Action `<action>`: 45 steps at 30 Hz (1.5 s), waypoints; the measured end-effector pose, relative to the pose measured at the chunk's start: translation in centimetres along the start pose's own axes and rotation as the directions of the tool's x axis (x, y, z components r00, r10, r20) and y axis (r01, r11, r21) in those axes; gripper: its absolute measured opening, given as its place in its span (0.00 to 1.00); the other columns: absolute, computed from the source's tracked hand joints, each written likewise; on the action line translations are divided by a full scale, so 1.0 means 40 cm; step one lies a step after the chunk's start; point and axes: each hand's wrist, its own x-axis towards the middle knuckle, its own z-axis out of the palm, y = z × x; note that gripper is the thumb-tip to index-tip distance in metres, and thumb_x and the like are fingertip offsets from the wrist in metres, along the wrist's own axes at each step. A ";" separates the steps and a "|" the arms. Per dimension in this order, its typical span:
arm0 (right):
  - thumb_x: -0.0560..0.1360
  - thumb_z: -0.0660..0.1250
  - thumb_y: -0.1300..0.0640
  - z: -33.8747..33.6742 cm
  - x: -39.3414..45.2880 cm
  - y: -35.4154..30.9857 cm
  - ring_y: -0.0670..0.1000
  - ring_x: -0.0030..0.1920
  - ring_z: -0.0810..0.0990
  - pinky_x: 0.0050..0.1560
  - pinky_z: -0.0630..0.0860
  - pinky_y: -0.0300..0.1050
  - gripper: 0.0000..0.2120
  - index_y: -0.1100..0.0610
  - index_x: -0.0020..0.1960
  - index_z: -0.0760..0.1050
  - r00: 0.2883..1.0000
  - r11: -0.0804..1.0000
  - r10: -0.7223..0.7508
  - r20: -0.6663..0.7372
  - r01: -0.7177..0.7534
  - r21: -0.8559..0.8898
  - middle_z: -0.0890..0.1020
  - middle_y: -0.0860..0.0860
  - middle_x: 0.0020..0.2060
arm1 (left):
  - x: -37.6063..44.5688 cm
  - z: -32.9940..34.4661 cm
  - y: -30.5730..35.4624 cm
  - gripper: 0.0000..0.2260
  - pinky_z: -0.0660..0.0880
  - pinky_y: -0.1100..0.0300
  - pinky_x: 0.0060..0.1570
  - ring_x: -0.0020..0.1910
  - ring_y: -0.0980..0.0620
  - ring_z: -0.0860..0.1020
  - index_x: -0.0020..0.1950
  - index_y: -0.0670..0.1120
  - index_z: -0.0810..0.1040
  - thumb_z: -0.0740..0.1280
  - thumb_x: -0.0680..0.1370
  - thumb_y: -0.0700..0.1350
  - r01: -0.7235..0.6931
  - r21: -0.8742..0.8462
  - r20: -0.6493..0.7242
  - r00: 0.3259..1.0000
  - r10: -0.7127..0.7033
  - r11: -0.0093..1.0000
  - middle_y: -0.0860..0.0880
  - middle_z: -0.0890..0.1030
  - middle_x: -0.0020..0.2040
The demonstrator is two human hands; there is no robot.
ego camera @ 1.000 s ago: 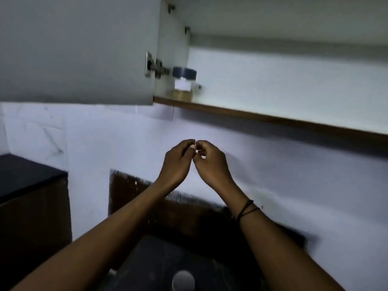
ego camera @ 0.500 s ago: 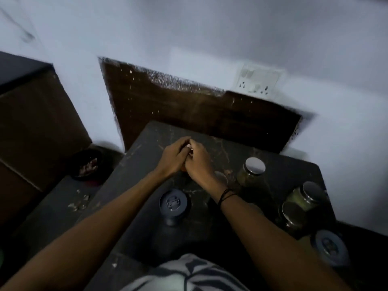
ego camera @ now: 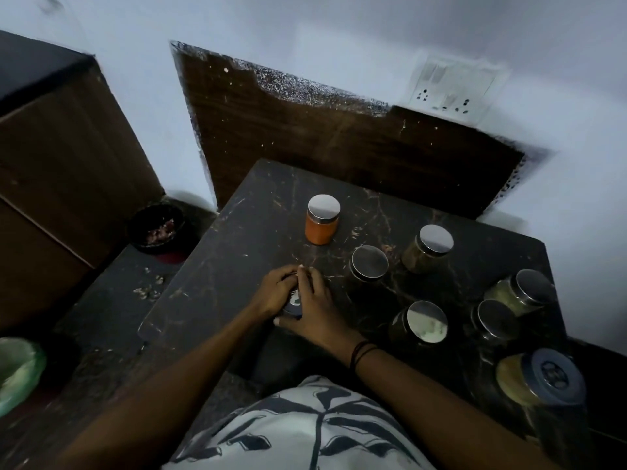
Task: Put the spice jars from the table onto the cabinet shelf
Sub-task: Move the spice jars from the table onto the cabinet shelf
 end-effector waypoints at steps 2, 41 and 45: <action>0.64 0.75 0.38 0.001 0.001 -0.003 0.59 0.69 0.63 0.68 0.66 0.52 0.52 0.45 0.78 0.50 0.996 1.000 0.015 -0.088 -0.016 -0.001 0.56 0.54 0.70 | 0.004 0.003 0.001 0.11 0.79 0.54 0.48 0.48 0.45 0.83 0.52 0.43 0.82 0.60 0.81 0.40 0.054 -0.081 0.000 0.999 -0.054 0.995 0.42 0.84 0.50; 0.73 0.55 0.50 -0.152 0.042 0.030 0.62 0.50 0.85 0.44 0.82 0.53 0.26 0.66 0.61 0.77 0.952 -0.165 0.279 0.127 -0.083 0.983 0.84 0.65 0.52 | -0.033 0.030 0.144 0.23 0.81 0.54 0.41 0.43 0.48 0.83 0.59 0.43 0.73 0.73 0.68 0.50 0.131 -0.753 0.046 0.988 -0.148 0.645 0.42 0.83 0.49; 0.76 0.53 0.51 -0.143 0.038 0.034 0.61 0.46 0.86 0.40 0.82 0.50 0.24 0.66 0.61 0.76 0.936 -0.166 0.311 0.165 -0.118 0.979 0.85 0.64 0.49 | -0.032 0.040 0.136 0.27 0.81 0.52 0.41 0.43 0.46 0.83 0.59 0.43 0.74 0.77 0.65 0.51 0.122 -0.772 0.026 0.987 -0.162 0.623 0.42 0.84 0.49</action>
